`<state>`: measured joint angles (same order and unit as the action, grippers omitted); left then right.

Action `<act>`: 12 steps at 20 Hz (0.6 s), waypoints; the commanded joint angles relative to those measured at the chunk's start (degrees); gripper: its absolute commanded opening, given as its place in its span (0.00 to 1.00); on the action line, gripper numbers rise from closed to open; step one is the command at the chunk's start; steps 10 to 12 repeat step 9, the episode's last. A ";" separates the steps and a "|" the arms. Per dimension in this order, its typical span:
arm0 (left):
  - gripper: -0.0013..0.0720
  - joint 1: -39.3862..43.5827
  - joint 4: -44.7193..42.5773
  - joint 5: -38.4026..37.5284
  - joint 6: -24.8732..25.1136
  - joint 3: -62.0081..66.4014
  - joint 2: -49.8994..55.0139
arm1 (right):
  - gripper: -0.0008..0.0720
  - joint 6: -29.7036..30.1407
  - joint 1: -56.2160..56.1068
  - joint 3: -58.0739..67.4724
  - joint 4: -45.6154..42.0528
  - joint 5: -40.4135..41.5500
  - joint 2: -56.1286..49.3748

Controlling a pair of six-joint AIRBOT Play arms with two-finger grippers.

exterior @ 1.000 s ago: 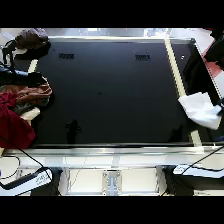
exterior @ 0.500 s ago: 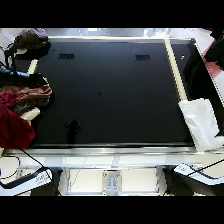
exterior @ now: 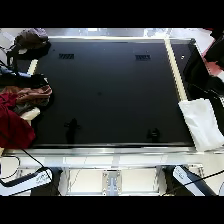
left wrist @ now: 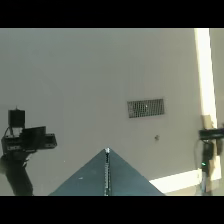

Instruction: Fold the shirts.

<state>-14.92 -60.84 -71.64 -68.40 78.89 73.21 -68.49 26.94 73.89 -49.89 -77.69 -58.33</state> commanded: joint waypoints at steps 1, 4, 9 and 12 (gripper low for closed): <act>0.04 -0.07 -0.04 0.02 -0.22 -0.02 0.50 | 0.72 2.82 -14.75 0.11 -1.66 6.60 -0.87; 0.04 -0.04 -0.02 0.02 -0.22 -0.02 0.81 | 0.72 1.77 -22.16 0.11 -5.18 8.41 -2.58; 0.04 -0.04 -0.02 0.02 -0.22 -0.02 0.81 | 0.71 -1.51 -25.66 0.11 -5.75 8.22 -3.56; 0.04 -0.04 -0.02 0.02 -0.22 -0.02 0.81 | 0.71 -1.51 -25.66 0.11 -5.75 8.22 -3.56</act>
